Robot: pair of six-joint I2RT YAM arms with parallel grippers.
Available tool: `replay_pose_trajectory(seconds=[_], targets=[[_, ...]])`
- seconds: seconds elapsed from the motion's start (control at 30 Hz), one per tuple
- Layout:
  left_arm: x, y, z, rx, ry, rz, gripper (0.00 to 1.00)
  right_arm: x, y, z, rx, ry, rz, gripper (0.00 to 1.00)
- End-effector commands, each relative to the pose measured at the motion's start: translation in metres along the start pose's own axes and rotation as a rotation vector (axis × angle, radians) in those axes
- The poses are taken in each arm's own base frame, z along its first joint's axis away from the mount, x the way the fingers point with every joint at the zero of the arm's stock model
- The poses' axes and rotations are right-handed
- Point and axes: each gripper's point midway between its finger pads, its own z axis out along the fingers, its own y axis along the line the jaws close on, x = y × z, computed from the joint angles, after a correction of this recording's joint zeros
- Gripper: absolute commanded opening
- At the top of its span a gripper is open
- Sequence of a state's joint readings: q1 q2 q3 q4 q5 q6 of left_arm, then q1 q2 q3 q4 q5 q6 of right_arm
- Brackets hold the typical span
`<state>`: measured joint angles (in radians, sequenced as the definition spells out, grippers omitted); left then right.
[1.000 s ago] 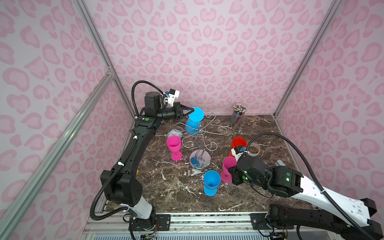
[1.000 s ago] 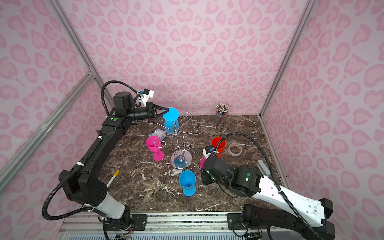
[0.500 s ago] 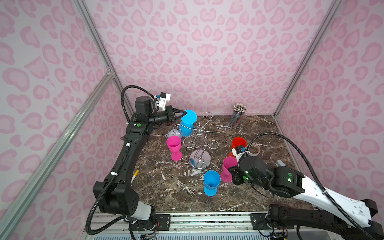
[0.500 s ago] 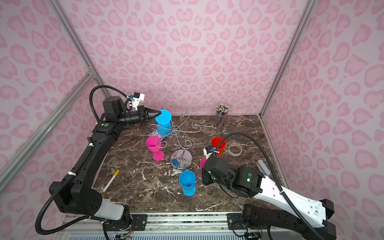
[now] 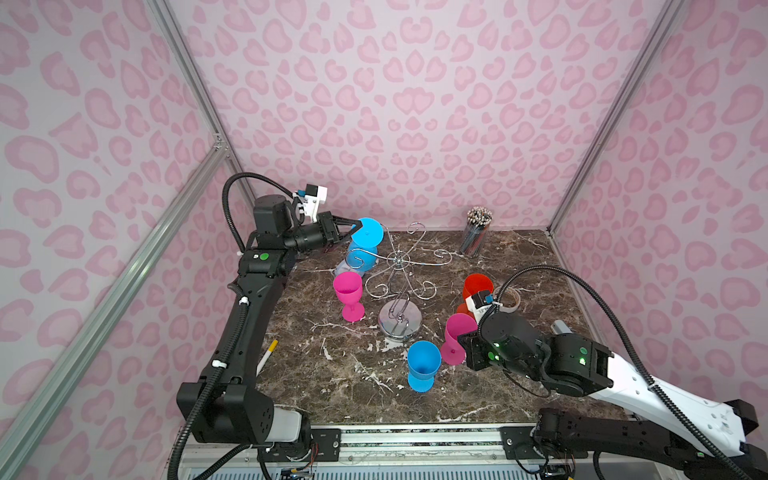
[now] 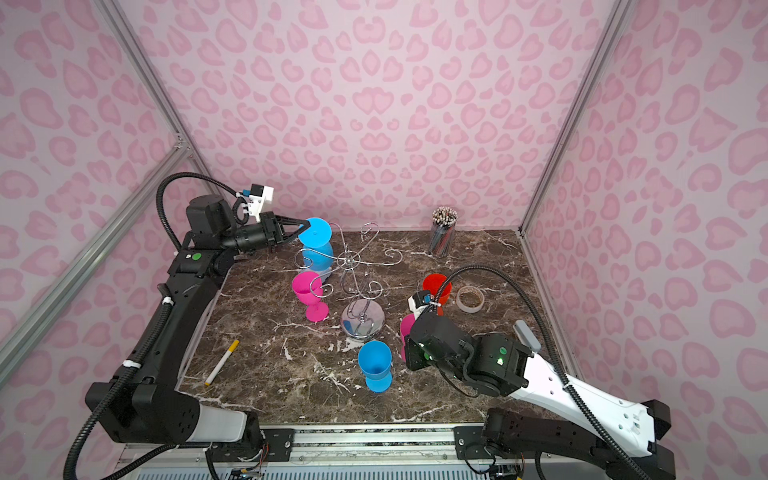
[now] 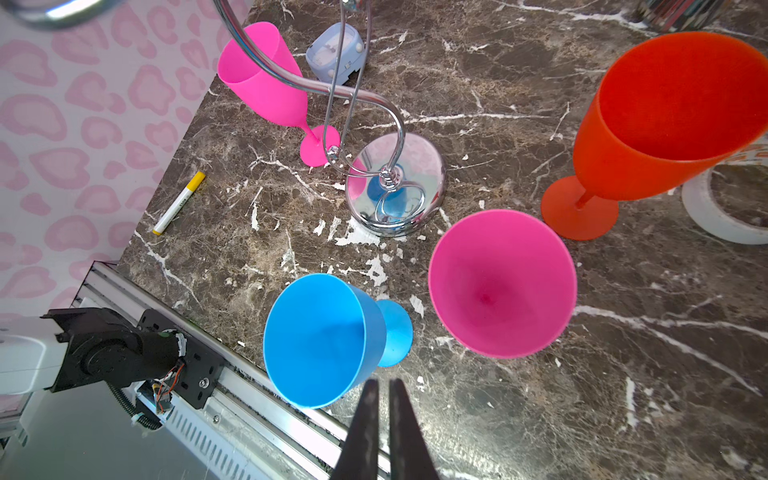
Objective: Take the wine glass off the wine glass rack
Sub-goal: 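Pull the blue glass off the rack hook with the left gripper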
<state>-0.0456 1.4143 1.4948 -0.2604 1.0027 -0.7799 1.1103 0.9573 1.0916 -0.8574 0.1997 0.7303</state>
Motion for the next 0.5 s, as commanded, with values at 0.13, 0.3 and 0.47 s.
replay_pose_trajectory(seconds=[0.13, 0.3, 0.47], targets=[[0.002, -0.001, -0.014, -0.036, -0.026, 0.041, 0.04, -0.004, 0.0, -0.001, -0.01, -0.033, -0.001, 0.1], [-0.005, -0.002, -0.026, -0.047, -0.064, 0.055, 0.04, -0.008, 0.002, -0.003, -0.023, -0.046, 0.0, 0.1], [-0.017, -0.013, -0.045, -0.059, -0.13, 0.093, 0.04, -0.024, 0.015, -0.015, -0.116, -0.094, 0.017, 0.1]])
